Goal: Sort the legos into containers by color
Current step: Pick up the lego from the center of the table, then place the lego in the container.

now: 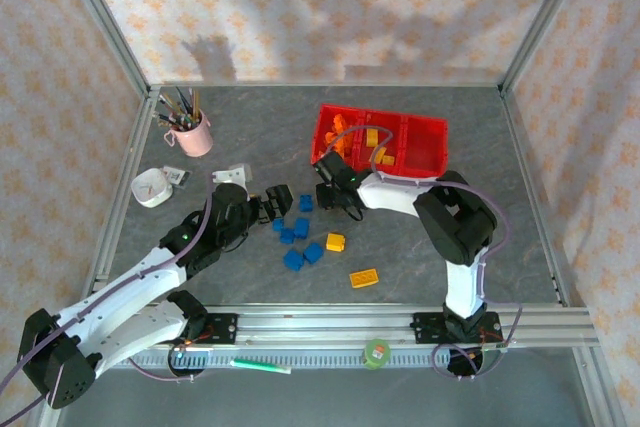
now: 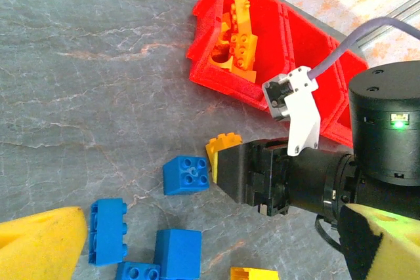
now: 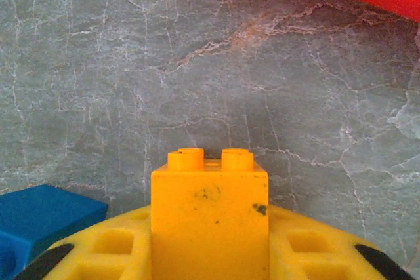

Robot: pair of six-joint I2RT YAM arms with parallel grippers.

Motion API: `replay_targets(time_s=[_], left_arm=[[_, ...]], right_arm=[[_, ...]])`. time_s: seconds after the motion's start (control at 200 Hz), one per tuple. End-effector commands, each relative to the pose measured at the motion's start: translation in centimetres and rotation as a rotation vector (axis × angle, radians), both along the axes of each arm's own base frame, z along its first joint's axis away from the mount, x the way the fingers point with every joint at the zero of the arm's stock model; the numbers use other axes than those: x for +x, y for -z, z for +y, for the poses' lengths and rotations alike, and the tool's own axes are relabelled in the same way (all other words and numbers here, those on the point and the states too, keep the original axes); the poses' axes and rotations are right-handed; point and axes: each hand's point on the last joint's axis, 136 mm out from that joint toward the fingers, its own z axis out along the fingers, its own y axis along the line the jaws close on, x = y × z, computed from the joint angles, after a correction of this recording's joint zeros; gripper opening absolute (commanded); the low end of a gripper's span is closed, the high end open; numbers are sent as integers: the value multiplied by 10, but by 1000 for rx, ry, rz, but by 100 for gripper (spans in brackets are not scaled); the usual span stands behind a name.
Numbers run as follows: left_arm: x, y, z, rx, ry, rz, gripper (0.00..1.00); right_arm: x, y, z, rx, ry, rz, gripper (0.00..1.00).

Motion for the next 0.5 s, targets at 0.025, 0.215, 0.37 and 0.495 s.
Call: replay_targets(time_s=[0.025, 0.215, 0.37, 0.495], left_arm=[[2, -5, 2, 25, -4, 0, 99], [6, -14, -9, -8, 34, -10, 99], [12, -17, -24, -45, 71, -9, 99], [20, -18, -36, -72, 94, -9, 99]], right_arm=[[7, -27, -4, 11, 25, -59, 30], [14, -61, -37, 58, 115, -87, 30], [37, -82, -85, 69, 243, -108, 31], [63, -88, -121, 73, 337, -114, 31]])
